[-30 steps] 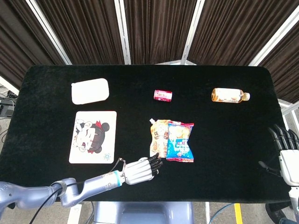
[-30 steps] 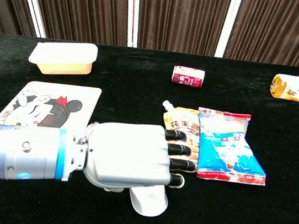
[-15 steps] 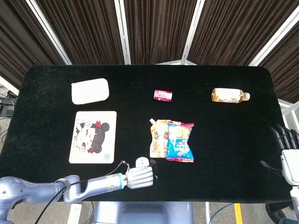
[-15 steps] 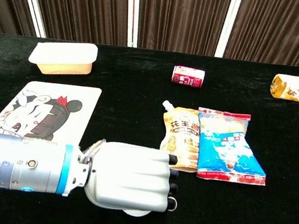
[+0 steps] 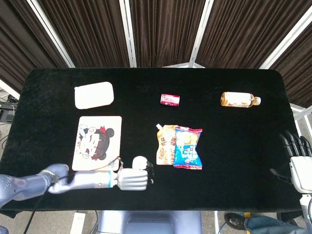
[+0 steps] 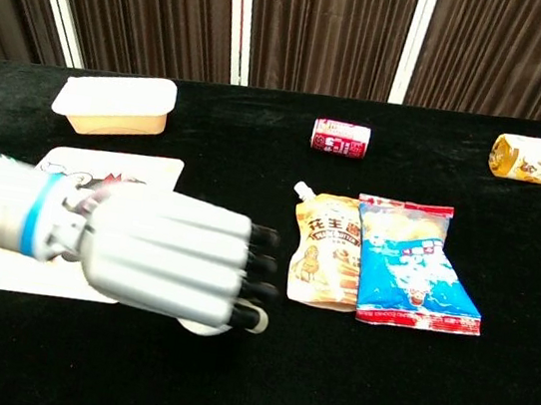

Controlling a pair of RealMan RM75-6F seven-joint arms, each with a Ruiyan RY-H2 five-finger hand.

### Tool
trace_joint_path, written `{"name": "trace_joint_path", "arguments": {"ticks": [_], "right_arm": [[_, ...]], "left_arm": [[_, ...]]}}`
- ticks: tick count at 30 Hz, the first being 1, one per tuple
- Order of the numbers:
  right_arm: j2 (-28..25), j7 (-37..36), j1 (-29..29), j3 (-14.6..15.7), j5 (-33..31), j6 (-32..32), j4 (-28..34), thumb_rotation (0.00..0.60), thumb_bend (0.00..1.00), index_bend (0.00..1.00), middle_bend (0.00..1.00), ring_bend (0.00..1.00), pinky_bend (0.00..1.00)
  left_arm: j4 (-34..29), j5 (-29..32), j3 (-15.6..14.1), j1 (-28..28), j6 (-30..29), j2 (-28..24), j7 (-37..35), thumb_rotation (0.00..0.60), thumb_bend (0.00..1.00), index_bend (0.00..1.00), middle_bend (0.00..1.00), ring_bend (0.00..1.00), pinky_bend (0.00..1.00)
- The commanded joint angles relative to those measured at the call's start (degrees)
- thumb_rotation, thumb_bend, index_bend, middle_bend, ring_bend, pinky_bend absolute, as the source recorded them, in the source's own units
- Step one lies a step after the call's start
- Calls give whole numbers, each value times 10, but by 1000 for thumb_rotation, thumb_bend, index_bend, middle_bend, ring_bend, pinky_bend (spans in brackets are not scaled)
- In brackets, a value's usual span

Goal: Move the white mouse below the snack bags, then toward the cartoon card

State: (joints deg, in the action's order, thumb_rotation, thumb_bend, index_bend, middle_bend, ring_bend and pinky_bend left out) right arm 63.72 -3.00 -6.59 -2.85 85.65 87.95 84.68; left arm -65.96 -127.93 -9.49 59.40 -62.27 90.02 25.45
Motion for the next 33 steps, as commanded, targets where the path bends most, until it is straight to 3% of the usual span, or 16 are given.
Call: {"name": "trace_joint_path", "arguments": {"ticks": [1, 7, 16, 31, 33], "right_arm": [[2, 6, 0, -1, -1, -2, 1, 600, 0, 4, 0, 0, 0], [6, 22, 0, -3, -4, -7, 6, 600, 0, 4, 0, 0, 0], [12, 38, -1, -6, -10, -17, 11, 600, 0, 4, 0, 0, 0], [11, 43, 3, -12, -12, -18, 13, 600, 0, 4, 0, 0, 0], [11, 41, 3, -13, -12, -18, 12, 600, 0, 4, 0, 0, 0]], "left_arm": [[80, -45, -50, 15, -66, -37, -64, 600, 29, 679, 502, 417, 410], [212, -57, -96, -13, -121, -41, -124, 600, 26, 671, 475, 388, 385], [375, -29, -116, -62, -170, -20, -198, 600, 27, 672, 477, 392, 386], [492, -25, -150, -83, -211, 41, -238, 600, 27, 660, 468, 386, 380], [499, -23, -153, -83, -213, 47, -240, 600, 29, 600, 429, 348, 348]]}}
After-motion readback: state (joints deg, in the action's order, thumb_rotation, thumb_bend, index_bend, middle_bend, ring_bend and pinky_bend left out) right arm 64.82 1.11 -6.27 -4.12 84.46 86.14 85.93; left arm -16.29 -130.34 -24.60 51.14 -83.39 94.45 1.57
